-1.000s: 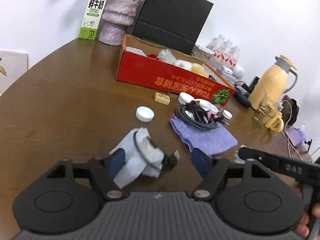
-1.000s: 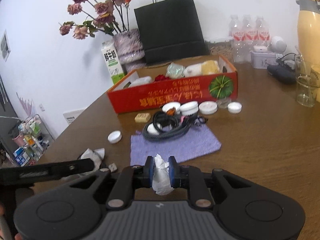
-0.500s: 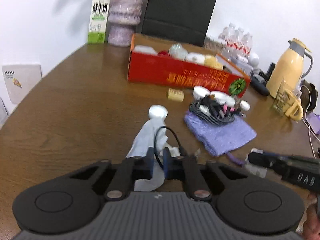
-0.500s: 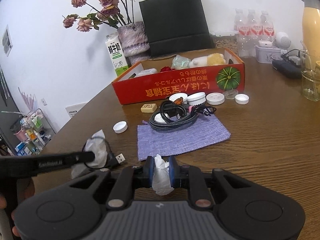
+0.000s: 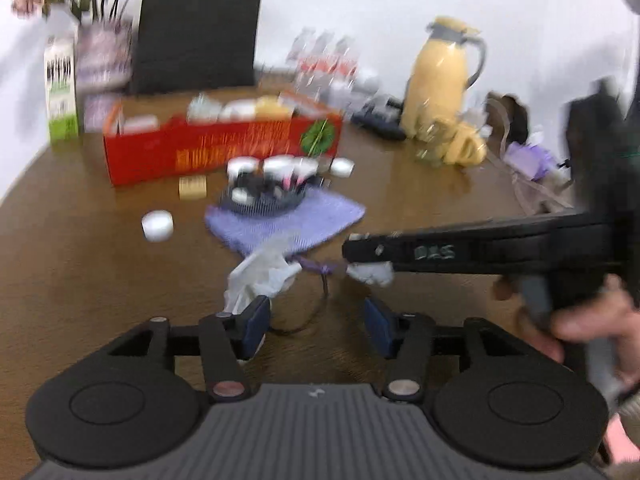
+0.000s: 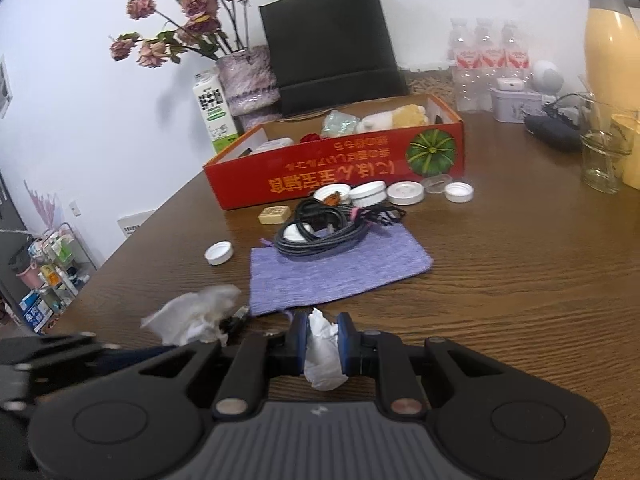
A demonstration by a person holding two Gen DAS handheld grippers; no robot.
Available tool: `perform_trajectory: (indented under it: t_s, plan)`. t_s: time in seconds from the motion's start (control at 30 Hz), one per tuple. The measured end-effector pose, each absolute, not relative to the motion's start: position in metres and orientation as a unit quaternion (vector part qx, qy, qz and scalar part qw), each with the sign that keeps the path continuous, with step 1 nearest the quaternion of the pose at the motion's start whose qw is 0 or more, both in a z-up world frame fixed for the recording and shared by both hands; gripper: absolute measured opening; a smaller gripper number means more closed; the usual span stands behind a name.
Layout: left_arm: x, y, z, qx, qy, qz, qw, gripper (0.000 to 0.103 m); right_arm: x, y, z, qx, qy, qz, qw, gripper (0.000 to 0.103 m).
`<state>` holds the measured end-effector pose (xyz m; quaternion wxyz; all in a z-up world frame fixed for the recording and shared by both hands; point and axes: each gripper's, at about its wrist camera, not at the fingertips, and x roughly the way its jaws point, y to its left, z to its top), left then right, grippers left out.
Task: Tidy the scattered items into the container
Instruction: 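Lift the tissues with both tools and move them toward the box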
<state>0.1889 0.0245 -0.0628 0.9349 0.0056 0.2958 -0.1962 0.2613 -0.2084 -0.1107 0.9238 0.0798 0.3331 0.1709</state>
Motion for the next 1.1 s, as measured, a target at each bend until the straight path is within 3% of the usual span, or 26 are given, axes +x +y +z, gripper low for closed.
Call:
perform_trajectory:
  t_s: [0.13, 0.23, 0.43, 0.5, 0.53, 0.67, 0.83, 1.0, 1.1]
  plan:
    - [0.181, 0.049, -0.046, -0.023, 0.251, -0.161, 0.954, 0.056, 0.263, -0.214, -0.112, 0.088, 0.332, 0.165, 0.925, 0.016]
    - [0.195, 0.056, -0.052, -0.046, 0.263, -0.121, 0.956, 0.056, 0.263, -0.213, -0.113, 0.088, 0.331, 0.166, 0.925, 0.016]
    - [0.207, 0.012, -0.072, 0.002, 0.291, -0.172, 0.941, 0.057, 0.255, -0.215, -0.109, 0.078, 0.323, 0.162, 0.929, 0.016]
    - [0.212, 0.004, -0.081, 0.007, 0.309, -0.158, 0.938, 0.035, 0.251, -0.22, -0.108, 0.073, 0.322, 0.154, 0.931, 0.016]
    - [0.213, 0.003, -0.084, 0.008, 0.314, -0.153, 0.937, 0.019, 0.25, -0.222, -0.109, 0.071, 0.323, 0.152, 0.931, 0.016]
    - [0.202, 0.009, -0.083, -0.003, 0.314, -0.158, 0.936, 0.011, 0.236, -0.22, -0.115, 0.036, 0.328, 0.158, 0.931, 0.018]
    - [0.18, 0.031, -0.056, -0.05, 0.292, -0.147, 0.944, 0.01, 0.225, -0.217, -0.12, 0.025, 0.337, 0.176, 0.925, 0.022]
    - [0.165, 0.031, -0.061, -0.006, 0.301, -0.144, 0.943, 0.012, 0.216, -0.206, -0.123, 0.007, 0.344, 0.199, 0.918, 0.026]
    - [0.158, 0.028, -0.076, 0.006, 0.316, -0.129, 0.94, 0.028, 0.207, -0.204, -0.12, 0.0, 0.342, 0.207, 0.916, 0.042]
